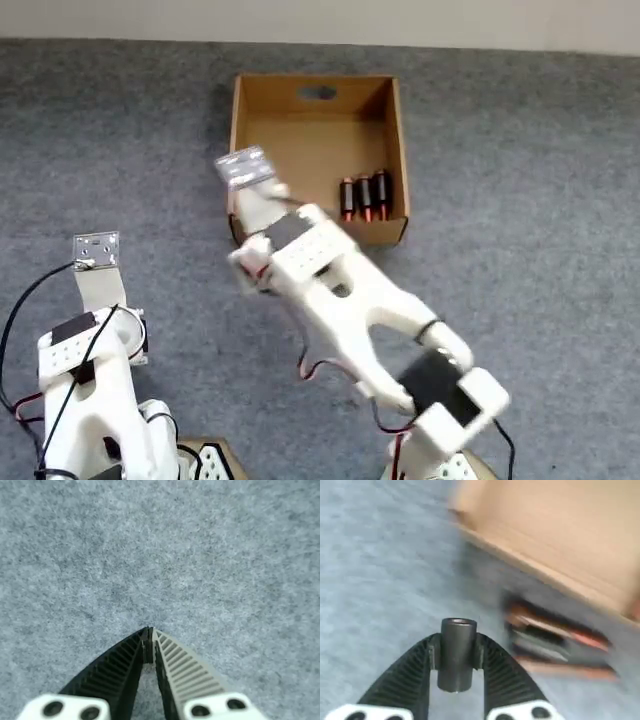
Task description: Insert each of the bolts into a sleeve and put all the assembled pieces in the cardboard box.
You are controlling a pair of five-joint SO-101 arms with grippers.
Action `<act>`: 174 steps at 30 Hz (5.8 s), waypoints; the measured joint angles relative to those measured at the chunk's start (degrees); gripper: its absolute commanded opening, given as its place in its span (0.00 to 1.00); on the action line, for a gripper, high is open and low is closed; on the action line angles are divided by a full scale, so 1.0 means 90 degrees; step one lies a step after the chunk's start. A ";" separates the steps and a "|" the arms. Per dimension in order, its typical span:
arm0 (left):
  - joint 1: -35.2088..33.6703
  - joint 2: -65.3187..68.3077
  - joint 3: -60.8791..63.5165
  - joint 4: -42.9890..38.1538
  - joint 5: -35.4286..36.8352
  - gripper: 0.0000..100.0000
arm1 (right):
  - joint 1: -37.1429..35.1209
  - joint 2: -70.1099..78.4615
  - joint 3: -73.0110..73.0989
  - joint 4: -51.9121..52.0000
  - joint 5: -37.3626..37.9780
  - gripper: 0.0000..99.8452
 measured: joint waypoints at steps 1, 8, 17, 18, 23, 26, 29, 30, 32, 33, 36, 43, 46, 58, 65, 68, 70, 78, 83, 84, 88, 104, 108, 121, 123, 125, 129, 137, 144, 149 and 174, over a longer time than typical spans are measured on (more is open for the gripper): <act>0.0000 0.0000 0.0000 0.0000 0.0000 0.02 | 0.0244 -0.0147 0.0039 0.0264 0.0000 0.01; 0.0000 0.0000 0.0000 0.0000 0.0000 0.02 | 0.2051 -0.1475 0.1553 0.0830 0.0811 0.01; 0.0000 0.0000 0.0000 0.0000 0.0000 0.02 | 0.3155 -0.3438 0.4698 -0.0342 0.2364 0.01; 0.0000 0.0000 0.0000 0.0000 0.0000 0.02 | 0.3175 -0.3448 0.4855 -0.0361 0.2462 0.01; 0.0000 0.0000 0.0000 0.0000 0.0000 0.02 | 0.3204 -0.3116 0.5079 -0.0400 0.2735 0.06; 0.0000 0.0000 0.0000 0.0000 0.0000 0.02 | 0.3194 -0.2637 0.5079 -0.0420 0.2823 0.11; 0.0000 0.0000 0.0000 0.0000 0.0000 0.02 | 0.3184 -0.2325 0.4991 -0.0430 0.2823 0.11; 0.0000 0.0000 0.0000 0.0000 0.0000 0.02 | 0.3184 -0.2237 0.4952 -0.0430 0.2833 0.11; 0.0000 0.0000 0.0000 0.0000 0.0000 0.02 | 0.3184 -0.2178 0.4913 -0.0430 0.2833 0.11; 0.0000 0.0000 0.0000 0.0000 0.0000 0.02 | 0.3184 -0.2159 0.4904 -0.0430 0.2833 0.11; 0.0000 0.0000 0.0000 0.0000 0.0000 0.02 | 0.3184 -0.2159 0.4894 -0.0430 0.2833 0.10; 0.0000 0.0000 0.0000 0.0000 0.0000 0.02 | 0.3233 -0.2237 0.4884 -0.0440 0.2833 0.00; 0.0000 0.0000 0.0000 0.0000 0.0000 0.02 | 0.3233 -0.2764 0.4923 -0.0156 0.2833 0.00; 0.0488 0.0000 0.0000 0.0000 0.0000 0.03 | 0.3204 -0.7824 0.5763 0.0166 0.2188 0.00; 0.1807 0.0010 -0.1358 0.1241 0.0000 0.03 | 0.3546 -0.8186 0.6740 -0.0811 0.1446 0.01; 0.2413 0.0049 -0.2559 0.2335 0.0117 0.07 | 0.3995 -0.8195 0.6789 -0.0938 0.1055 0.01; 0.2999 0.0186 -0.3292 0.2979 0.0518 0.13 | 0.4269 -0.8205 0.6789 -0.0947 0.0830 0.01; 0.5382 0.1905 -0.4796 0.3624 0.2882 0.25 | 0.5158 -0.8205 0.6955 -0.1250 0.0391 0.01; 0.6466 0.3096 -0.5275 0.3507 0.4249 0.25 | 0.5275 -0.8205 0.7433 -0.1788 0.0391 0.01; 0.6603 0.3311 -0.5304 0.3360 0.4415 0.25 | 0.5284 -0.8205 0.7453 -0.1836 0.0391 0.01; 0.6779 0.4112 -0.5324 0.2540 0.4659 0.25 | 0.5275 -0.8225 0.7473 -0.1885 0.0391 0.01; 0.6408 0.4972 -0.5324 0.1250 0.4728 0.25 | 0.5275 -0.8225 0.7482 -0.1905 0.0391 0.01; 0.6408 0.4972 -0.5324 0.1309 0.4728 0.14 | 0.5275 -0.8225 0.7482 -0.1905 0.0391 0.01; 0.6232 0.4972 -0.5255 0.1817 0.4718 0.02 | 0.5275 -0.8225 0.7502 -0.1905 0.0391 0.01; 0.6144 0.4972 -0.5255 0.2159 0.4718 0.02 | 0.5275 -0.8225 0.7502 -0.1905 0.0391 0.01; 0.5949 0.4972 -0.5255 0.2491 0.4630 0.02 | 0.5275 -0.8225 0.7502 -0.1905 0.0391 0.01; 0.5206 0.4972 -0.5411 0.2960 0.3663 0.02 | 0.5275 -0.8225 0.7512 -0.1905 0.0391 0.01; 0.3810 0.4972 -0.6261 0.3897 0.0664 0.03 | 0.5275 -0.8225 0.7521 -0.1905 0.0391 0.01; 0.3937 0.4972 -0.6349 0.4425 -0.0420 0.23 | 0.5275 -0.8225 0.7521 -0.1905 0.0391 0.01; 0.4005 0.4972 -0.6349 0.4464 -0.0557 0.26 | 0.5275 -0.8225 0.7521 -0.1905 0.0391 0.01; 0.4777 0.4874 -0.5060 0.2891 0.5490 0.26 | 0.5275 -0.8225 0.7521 -0.1905 0.0391 0.01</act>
